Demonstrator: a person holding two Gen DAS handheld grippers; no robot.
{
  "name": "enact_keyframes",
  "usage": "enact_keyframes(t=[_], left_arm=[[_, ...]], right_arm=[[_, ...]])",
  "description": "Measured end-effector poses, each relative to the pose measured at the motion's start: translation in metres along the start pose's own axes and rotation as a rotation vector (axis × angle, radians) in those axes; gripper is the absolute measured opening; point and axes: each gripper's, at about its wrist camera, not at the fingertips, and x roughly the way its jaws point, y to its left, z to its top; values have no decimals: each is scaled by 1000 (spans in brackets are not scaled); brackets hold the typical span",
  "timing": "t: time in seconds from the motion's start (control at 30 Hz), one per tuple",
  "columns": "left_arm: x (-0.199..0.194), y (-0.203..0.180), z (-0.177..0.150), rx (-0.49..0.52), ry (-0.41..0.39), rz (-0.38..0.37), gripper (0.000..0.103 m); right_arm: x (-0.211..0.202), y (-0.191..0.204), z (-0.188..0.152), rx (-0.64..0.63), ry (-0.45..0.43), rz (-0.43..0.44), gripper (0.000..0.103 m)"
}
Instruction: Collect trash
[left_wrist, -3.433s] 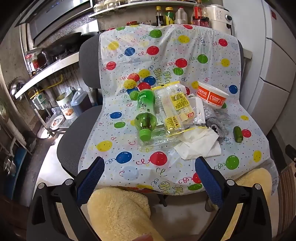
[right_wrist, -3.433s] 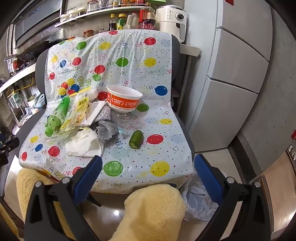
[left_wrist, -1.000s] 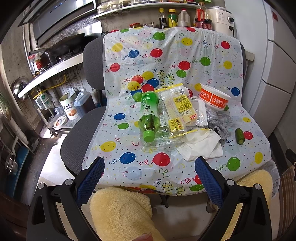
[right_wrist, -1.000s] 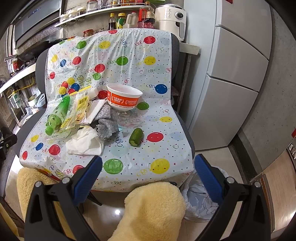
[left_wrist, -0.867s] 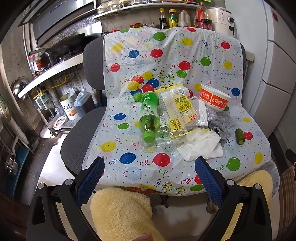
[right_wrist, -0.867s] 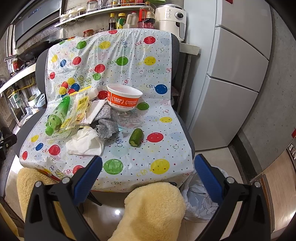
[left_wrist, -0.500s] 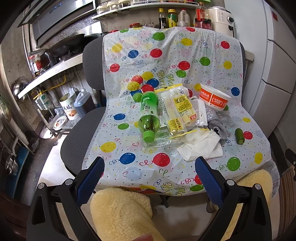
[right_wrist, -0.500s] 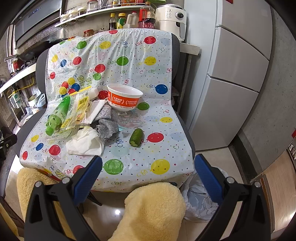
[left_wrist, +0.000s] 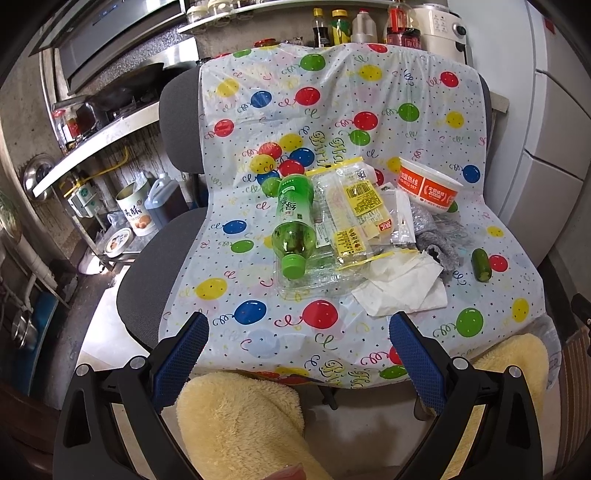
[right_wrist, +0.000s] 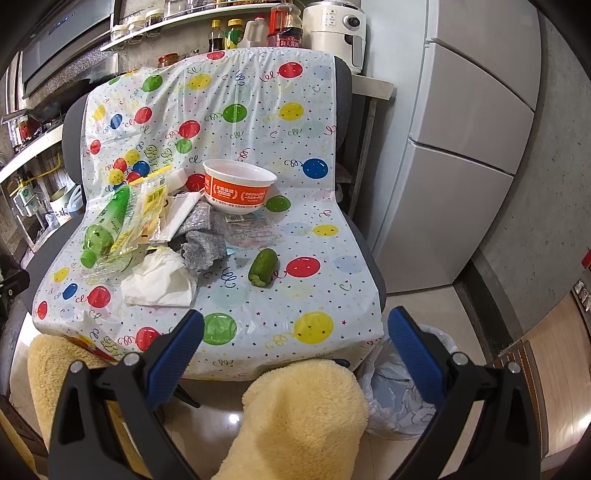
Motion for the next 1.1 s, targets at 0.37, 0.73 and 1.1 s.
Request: enact_keyframes(t=[0.37,0.73,1.1], left_arm=[[1,-1,2,-4,5,-2,97],[17,1,0,-14,28,-13,97],[68,-6,-2,-12,65,-71,96]], right_arm=[[0,-3,-1,5,-2,-8,97],[21,-2,1,-15,-29,10,97],[91,17,6,-50,-28,91,97]])
